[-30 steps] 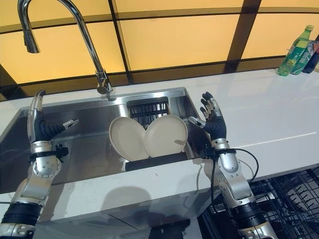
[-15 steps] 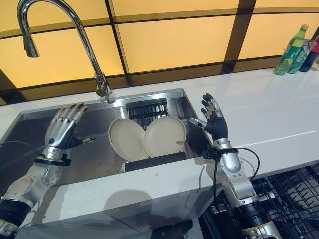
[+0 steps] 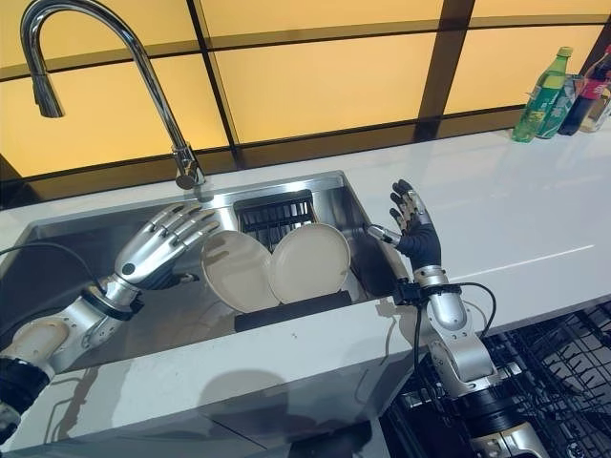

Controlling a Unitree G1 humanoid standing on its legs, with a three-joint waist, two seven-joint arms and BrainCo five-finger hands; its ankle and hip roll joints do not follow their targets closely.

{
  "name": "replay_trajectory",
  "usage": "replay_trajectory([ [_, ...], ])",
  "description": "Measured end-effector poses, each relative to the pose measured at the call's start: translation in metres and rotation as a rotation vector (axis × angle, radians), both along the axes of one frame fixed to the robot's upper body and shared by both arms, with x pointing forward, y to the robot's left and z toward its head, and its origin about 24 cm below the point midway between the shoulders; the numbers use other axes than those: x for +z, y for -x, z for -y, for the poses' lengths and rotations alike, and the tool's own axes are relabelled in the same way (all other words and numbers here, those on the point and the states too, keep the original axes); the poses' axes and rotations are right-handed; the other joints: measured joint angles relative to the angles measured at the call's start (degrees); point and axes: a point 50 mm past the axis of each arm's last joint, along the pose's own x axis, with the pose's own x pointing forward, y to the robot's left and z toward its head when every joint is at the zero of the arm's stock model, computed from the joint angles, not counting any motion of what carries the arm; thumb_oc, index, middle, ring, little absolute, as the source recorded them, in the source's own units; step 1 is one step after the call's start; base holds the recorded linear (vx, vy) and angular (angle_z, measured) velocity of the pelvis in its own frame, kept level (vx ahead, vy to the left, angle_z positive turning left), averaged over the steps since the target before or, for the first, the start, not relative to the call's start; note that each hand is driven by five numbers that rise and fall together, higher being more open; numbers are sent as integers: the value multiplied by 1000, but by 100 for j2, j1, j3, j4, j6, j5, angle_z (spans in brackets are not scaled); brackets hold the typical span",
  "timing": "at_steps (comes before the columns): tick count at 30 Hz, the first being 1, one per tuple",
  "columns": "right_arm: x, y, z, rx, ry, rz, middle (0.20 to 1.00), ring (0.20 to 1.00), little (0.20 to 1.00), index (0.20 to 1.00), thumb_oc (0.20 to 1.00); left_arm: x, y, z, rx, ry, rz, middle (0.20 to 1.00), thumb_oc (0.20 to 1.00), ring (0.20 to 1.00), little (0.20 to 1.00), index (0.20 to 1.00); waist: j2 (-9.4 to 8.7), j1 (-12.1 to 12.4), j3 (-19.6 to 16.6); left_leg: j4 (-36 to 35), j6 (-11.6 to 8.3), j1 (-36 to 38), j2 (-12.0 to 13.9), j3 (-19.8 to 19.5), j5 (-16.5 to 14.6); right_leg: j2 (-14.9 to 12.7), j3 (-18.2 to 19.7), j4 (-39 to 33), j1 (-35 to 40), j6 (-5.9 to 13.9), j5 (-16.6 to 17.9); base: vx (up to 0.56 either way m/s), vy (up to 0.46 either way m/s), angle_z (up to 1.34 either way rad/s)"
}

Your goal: Pick up plates and place into dishwasher.

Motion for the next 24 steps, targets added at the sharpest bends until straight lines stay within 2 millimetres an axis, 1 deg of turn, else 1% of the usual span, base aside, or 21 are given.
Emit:
replay_trajectory([
  [3, -2, 0, -3, 8, -1, -7, 1000, 1000, 1000, 1000, 1000, -2, 1, 2, -25, -33, -3, 1000, 1000, 1000, 1000, 1000, 2, -61, -37, -1, 0, -2, -1, 20, 0, -2, 15, 0, -1, 1, 1, 33, 0, -1],
  [6, -2, 0, -3, 10, -3, -10, 1000, 1000, 1000, 1000, 1000, -2, 3, 6, -89, -89, -18, 1000, 1000, 1000, 1000, 1000, 8, -77, -76, -3, 0, -7, 0, 34, 0, -2, 29, 0, -24, 4, 6, 31, 5, -3],
  [11, -3, 0, -5, 15, -3, -13, 1000, 1000, 1000, 1000, 1000, -4, 8, 16, -205, -172, -115, 1000, 1000, 1000, 1000, 1000, 13, -147, -131, -1, 12, -54, -5, 59, 8, -9, 45, 1, -74, 7, 20, 36, 8, -1],
  [13, -4, 0, -5, 20, -19, -21, 1000, 1000, 1000, 1000, 1000, -6, 8, 17, -223, -191, -148, 1000, 1000, 1000, 1000, 1000, 15, -197, -131, -1, 15, -54, -11, 65, 10, -15, 45, 1, -75, 10, 22, 40, 6, 0],
  [18, -4, 0, -4, 20, -31, -26, 1000, 1000, 1000, 1000, 1000, -14, 10, 25, -268, -253, -255, 1000, 1000, 1000, 1000, 1000, 21, -225, -129, -2, 15, -41, -13, 95, 10, -17, 76, 1, -81, 15, 28, 42, 2, -3],
  [24, -3, 0, 2, 10, -1, -29, 1000, 1000, 1000, 1000, 1000, -24, 12, 26, -253, -316, -362, 1000, 1000, 1000, 1000, 1000, 33, -238, -123, -3, 16, -38, -14, 128, 10, -17, 136, 2, -116, 15, 43, 32, 9, -5],
])
